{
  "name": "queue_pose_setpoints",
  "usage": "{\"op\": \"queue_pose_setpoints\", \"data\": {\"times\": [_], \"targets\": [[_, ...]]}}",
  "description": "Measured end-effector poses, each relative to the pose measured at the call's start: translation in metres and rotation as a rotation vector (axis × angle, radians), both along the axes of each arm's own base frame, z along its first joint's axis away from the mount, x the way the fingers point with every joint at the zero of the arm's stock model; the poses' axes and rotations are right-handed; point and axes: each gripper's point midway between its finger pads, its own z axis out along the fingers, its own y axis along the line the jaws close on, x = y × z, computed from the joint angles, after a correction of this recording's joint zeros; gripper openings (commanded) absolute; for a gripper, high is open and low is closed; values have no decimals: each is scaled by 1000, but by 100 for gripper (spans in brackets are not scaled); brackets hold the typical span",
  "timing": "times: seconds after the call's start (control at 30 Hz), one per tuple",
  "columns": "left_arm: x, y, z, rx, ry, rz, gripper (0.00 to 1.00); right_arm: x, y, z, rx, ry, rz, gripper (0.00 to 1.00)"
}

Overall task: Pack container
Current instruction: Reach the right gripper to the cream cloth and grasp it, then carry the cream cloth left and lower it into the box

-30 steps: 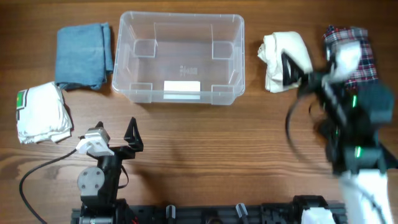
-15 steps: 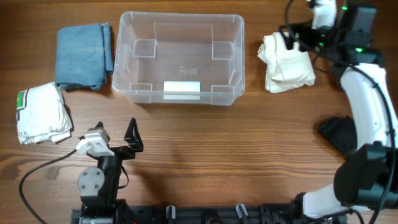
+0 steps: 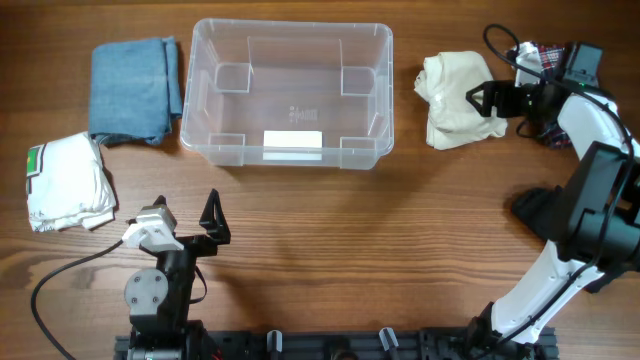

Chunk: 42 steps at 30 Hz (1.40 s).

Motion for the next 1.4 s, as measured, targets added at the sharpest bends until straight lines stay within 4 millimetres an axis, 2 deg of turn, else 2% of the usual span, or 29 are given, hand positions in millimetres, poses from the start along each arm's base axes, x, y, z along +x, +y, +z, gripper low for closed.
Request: {"op": "queue_pose_setpoints", "data": {"times": [0.13,0.2,0.23,0.37,0.4,0.47,0.77,0.87,0.9,0.93,0.97,1.0,1.07,1.1,1.13,1.17,1.2,1.23,1.27,1.37,1.4], "targets": [[0,0,0,0,0,0,100,5,-7,-8,14,-19,-2,96],[0,0,0,0,0,0,100,4,-4,-15,42,-14,8,91],[0,0,0,0,0,0,100,4,-1,-20,69,-13,20,82],[0,0,0,0,0,0,100,4,10,-20,146,-20,53,23],[0,0,0,0,0,0,100,4,13,-18,164,-24,58,14],[0,0,0,0,0,0,100,4,14,-16,188,-29,61,4],[0,0,0,0,0,0,100,8,16,-6,330,40,-87,4],[0,0,0,0,0,0,100,17,13,34,357,-5,-168,4],[0,0,0,0,0,0,100,20,13,59,369,-42,-191,4],[0,0,0,0,0,0,100,21,17,114,385,-137,-206,4],[0,0,0,0,0,0,100,20,21,146,393,-193,-206,4],[0,0,0,0,0,0,100,15,30,188,408,-266,-199,4],[0,0,0,0,0,0,100,2,58,251,442,-368,-176,4],[0,0,0,0,0,0,100,-7,82,280,467,-403,-149,4],[0,0,0,0,0,0,100,-13,105,296,488,-415,-141,4],[0,0,0,0,0,0,100,-17,134,306,513,-410,-126,4],[0,0,0,0,0,0,100,-18,152,307,522,-401,-130,4],[0,0,0,0,0,0,100,-19,182,304,553,-363,-148,4],[0,0,0,0,0,0,100,-20,218,294,544,-333,-135,4],[0,0,0,0,0,0,100,-15,277,281,514,-360,-187,4],[0,0,0,0,0,0,100,-19,314,267,499,-354,-177,4]]}}
